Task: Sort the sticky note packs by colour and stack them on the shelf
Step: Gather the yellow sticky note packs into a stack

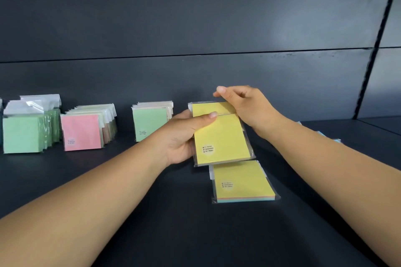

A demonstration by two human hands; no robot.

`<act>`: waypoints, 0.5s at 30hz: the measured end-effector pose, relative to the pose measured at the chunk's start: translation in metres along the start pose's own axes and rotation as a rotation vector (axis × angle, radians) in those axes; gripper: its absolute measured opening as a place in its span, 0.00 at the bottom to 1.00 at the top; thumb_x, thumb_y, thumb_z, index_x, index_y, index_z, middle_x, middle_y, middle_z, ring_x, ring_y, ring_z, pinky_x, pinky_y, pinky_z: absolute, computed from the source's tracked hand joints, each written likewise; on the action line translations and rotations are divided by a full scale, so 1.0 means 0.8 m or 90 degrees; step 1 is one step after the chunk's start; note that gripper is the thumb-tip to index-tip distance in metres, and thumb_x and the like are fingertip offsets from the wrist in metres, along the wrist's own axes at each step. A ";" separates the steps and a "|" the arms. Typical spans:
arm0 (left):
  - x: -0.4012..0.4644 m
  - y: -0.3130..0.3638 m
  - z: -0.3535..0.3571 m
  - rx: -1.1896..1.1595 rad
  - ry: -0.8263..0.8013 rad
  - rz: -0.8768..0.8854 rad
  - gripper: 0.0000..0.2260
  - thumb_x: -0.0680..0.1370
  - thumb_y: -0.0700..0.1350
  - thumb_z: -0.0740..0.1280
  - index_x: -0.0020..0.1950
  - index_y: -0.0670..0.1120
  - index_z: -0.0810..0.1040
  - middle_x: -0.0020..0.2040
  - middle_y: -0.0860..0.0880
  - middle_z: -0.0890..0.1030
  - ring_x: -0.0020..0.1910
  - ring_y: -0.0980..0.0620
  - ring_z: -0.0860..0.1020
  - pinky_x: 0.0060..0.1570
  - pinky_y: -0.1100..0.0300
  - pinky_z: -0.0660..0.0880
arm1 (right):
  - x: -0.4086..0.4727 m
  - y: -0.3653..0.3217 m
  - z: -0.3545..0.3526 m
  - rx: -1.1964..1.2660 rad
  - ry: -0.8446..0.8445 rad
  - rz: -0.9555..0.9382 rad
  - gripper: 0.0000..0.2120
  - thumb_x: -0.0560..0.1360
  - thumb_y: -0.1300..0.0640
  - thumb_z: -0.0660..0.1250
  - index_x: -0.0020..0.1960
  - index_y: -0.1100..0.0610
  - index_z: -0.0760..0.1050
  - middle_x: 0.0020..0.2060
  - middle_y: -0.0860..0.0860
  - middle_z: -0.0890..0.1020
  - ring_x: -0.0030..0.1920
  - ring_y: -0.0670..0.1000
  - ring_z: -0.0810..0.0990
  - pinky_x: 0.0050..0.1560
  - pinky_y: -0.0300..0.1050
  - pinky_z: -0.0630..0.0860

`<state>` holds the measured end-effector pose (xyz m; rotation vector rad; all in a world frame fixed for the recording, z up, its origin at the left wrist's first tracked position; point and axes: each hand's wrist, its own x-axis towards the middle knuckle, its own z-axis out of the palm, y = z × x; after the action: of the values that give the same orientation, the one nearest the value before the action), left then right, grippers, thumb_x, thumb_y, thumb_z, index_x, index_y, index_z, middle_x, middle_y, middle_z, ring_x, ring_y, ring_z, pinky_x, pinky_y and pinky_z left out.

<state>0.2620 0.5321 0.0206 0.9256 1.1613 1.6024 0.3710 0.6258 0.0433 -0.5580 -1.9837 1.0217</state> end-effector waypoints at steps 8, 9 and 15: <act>0.006 0.014 -0.018 0.041 0.217 0.161 0.09 0.76 0.49 0.67 0.52 0.48 0.73 0.45 0.50 0.82 0.42 0.52 0.81 0.35 0.58 0.78 | -0.006 0.000 0.000 0.177 -0.234 0.249 0.08 0.76 0.50 0.64 0.45 0.55 0.76 0.34 0.49 0.79 0.34 0.47 0.77 0.31 0.37 0.75; 0.005 0.015 -0.018 0.028 0.215 0.151 0.09 0.76 0.51 0.66 0.52 0.48 0.73 0.45 0.50 0.82 0.41 0.52 0.82 0.33 0.59 0.78 | -0.006 0.002 0.003 0.182 -0.211 0.238 0.08 0.76 0.52 0.64 0.45 0.56 0.76 0.33 0.51 0.78 0.32 0.46 0.76 0.29 0.35 0.75; 0.002 0.008 0.005 -0.077 0.091 0.137 0.07 0.77 0.39 0.64 0.53 0.46 0.75 0.47 0.47 0.83 0.46 0.49 0.82 0.44 0.55 0.81 | -0.003 0.009 0.020 0.222 -0.060 0.161 0.14 0.78 0.49 0.60 0.42 0.59 0.71 0.27 0.52 0.73 0.22 0.45 0.71 0.25 0.36 0.71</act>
<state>0.2632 0.5340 0.0280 0.8930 1.0753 1.9172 0.3592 0.6211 0.0305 -0.5839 -1.7866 1.5386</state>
